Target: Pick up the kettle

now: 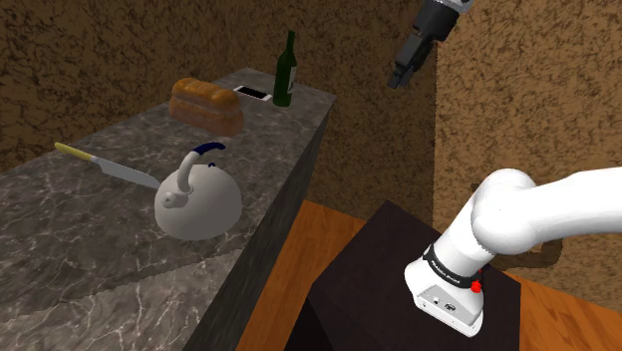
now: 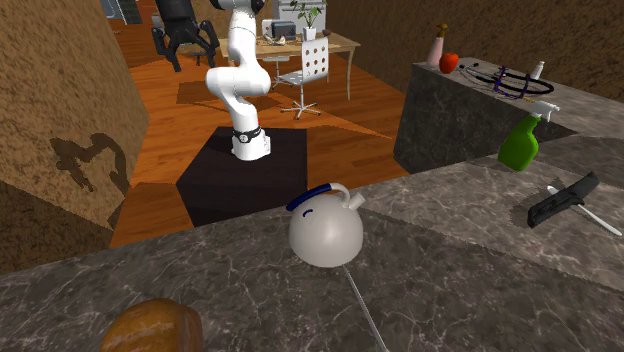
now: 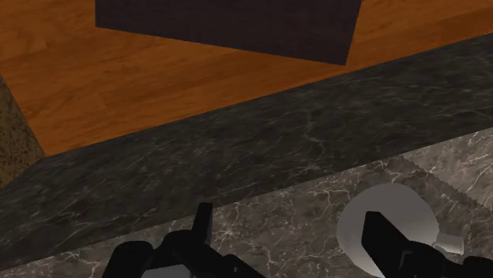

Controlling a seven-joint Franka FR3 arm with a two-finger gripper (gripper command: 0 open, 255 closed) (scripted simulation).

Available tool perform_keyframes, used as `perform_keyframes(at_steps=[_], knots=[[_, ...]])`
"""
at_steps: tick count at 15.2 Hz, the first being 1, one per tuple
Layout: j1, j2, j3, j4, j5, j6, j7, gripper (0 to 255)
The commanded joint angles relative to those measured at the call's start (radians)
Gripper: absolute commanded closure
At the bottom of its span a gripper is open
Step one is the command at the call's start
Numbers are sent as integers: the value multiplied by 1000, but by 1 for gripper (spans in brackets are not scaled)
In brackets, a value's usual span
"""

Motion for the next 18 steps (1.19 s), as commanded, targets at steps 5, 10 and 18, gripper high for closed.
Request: perform_keyframes(at_steps=[5, 10, 18], knots=[[-12, -24, 120, -61, 64, 61, 196, 0], [-28, 1, 276, -89, 142, 146, 442, 0], [-94, 158, 539, -23, 207, 292, 837, 0]])
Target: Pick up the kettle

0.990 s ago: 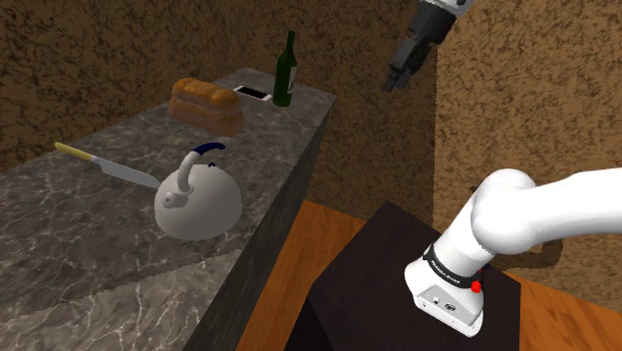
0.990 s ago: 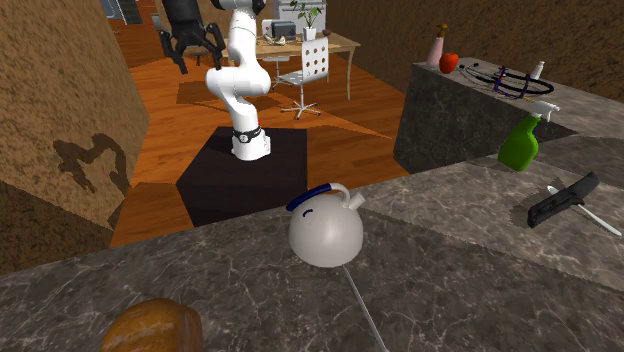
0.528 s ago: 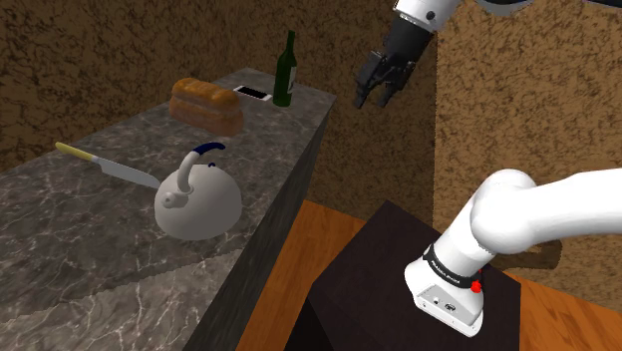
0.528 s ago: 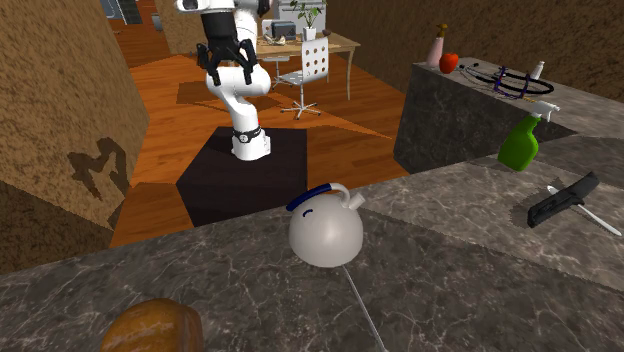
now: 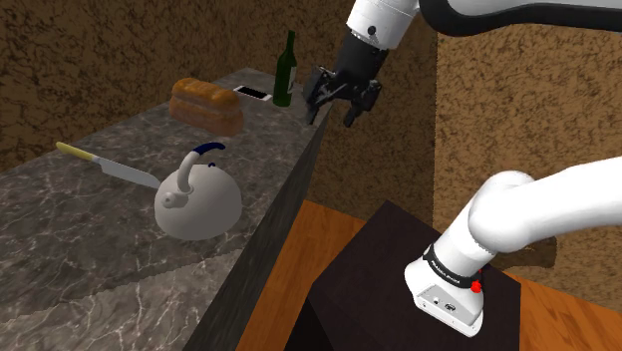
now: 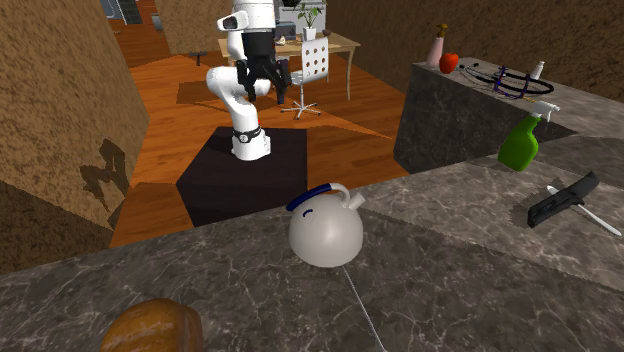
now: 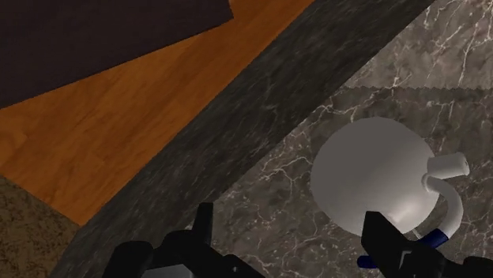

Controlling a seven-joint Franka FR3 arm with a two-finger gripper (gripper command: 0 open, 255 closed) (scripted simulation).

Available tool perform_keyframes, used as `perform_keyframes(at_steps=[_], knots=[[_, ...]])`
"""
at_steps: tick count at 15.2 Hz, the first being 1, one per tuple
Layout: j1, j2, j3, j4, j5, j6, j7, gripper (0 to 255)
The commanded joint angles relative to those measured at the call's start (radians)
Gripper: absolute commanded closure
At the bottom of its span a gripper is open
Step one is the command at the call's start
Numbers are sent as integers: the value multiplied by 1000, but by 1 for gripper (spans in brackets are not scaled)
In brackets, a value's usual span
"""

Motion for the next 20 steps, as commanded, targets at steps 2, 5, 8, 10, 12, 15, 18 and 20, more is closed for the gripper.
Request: perform_keyframes(at_steps=[2, 5, 8, 10, 12, 15, 18, 20], knots=[[-43, 90, 106, 63, -1, 49, 163, 0], [-100, 192, 215, 131, -30, 96, 325, 0], [-170, 315, 333, 215, -98, 136, 502, 0], [-222, 413, 419, 280, -173, 156, 635, 0], [-269, 536, 507, 352, -285, 165, 788, 0], [-269, 773, 593, 482, -529, 136, 1053, 0], [-133, 978, 535, 635, -719, 70, 1253, 0], [-36, 1084, 477, 747, -795, 24, 1342, 0]])
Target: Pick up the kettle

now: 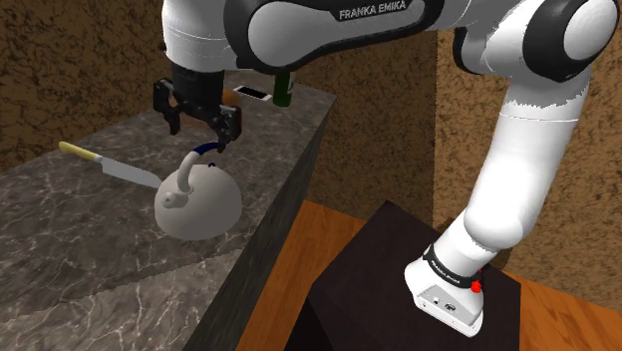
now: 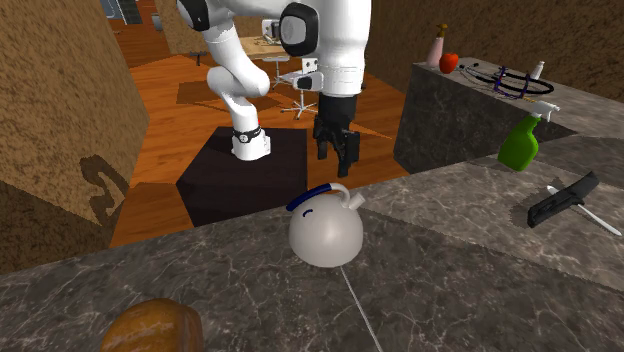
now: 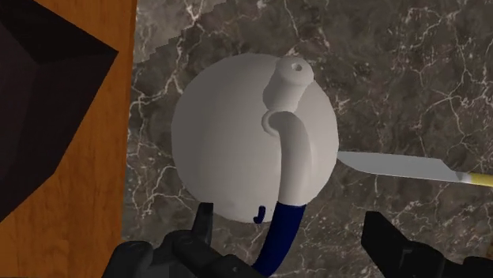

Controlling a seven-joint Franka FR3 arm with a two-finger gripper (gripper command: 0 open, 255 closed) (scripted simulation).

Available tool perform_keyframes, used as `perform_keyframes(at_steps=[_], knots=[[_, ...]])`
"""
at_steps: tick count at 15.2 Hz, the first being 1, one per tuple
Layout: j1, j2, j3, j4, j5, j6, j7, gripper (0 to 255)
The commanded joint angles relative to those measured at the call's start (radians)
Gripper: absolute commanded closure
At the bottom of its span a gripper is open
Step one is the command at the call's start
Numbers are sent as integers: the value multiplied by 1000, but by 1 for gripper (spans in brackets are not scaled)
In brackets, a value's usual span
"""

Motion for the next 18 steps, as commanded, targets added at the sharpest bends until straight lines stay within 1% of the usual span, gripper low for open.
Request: perform_keyframes(at_steps=[1, 8, 10, 11, 18], knots=[[67, 73, -37, 81, -56, -36, 63, 0], [68, 97, -56, 9, -87, 48, 93, 0], [68, 97, -56, 9, -87, 48, 93, 0], [67, 95, -55, 6, -86, 49, 93, 255], [66, 95, -55, 5, -86, 50, 93, 255]])
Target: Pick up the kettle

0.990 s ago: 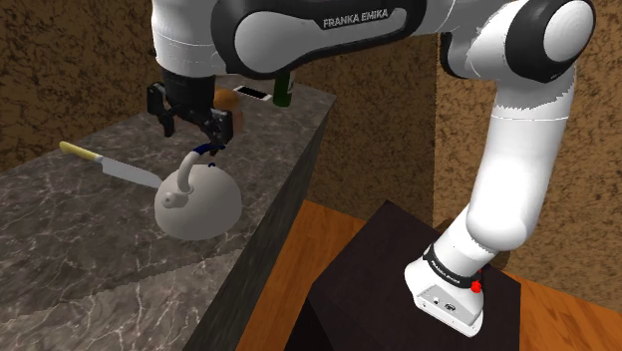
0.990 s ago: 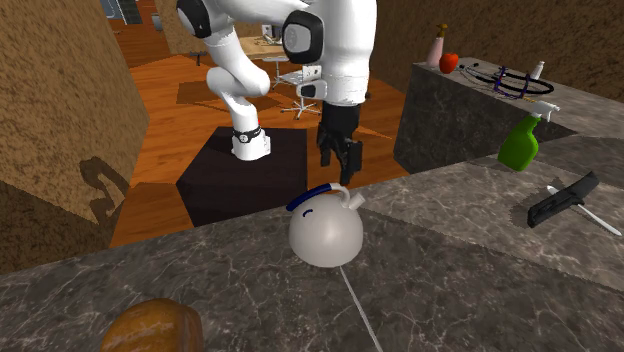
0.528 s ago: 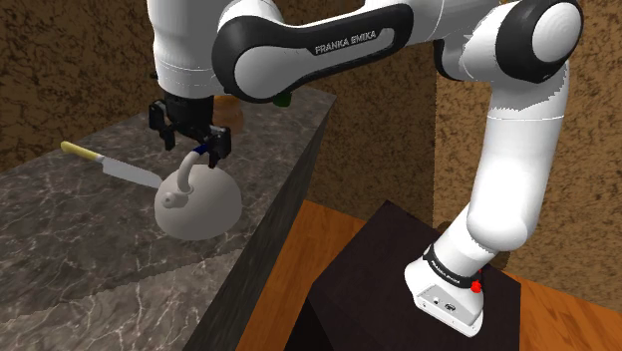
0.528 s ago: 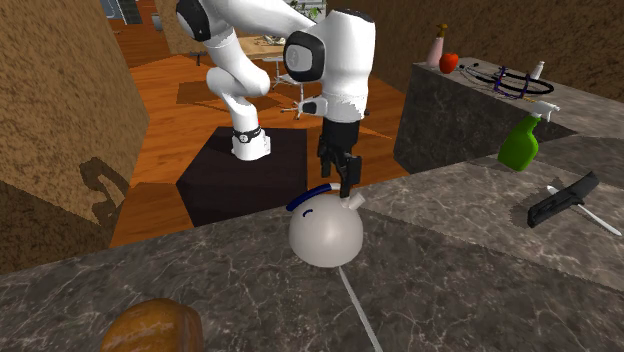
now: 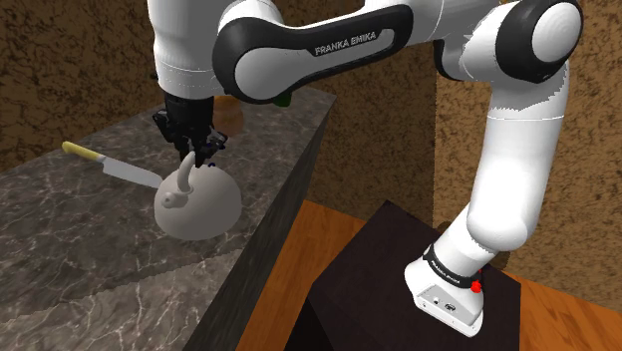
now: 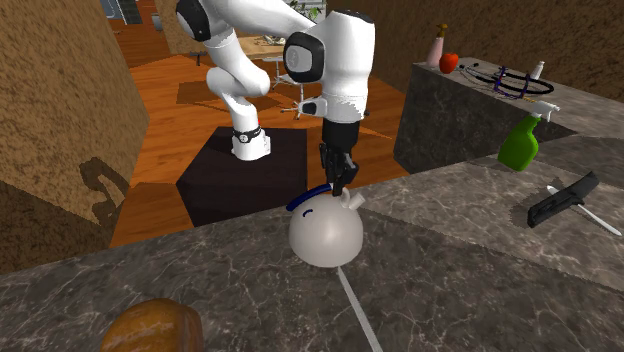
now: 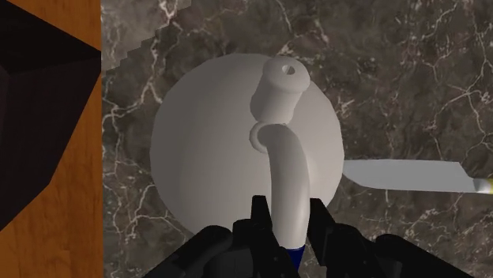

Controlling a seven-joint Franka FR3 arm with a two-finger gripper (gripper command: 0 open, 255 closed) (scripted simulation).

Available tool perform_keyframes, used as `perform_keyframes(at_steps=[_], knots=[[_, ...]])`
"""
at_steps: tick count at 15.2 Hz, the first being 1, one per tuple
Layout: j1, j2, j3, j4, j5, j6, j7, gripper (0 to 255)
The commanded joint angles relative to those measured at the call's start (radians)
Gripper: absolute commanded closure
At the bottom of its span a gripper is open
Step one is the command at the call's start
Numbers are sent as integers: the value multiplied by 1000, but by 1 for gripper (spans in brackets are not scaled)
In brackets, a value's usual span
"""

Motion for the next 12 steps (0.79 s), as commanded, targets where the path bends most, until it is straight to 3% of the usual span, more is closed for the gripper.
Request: perform_keyframes(at_steps=[1, 12], knots=[[0, 1, 0, -1, 0, 0, 0, 255], [5, -27, 20, 101, 38, -114, -39, 255]])
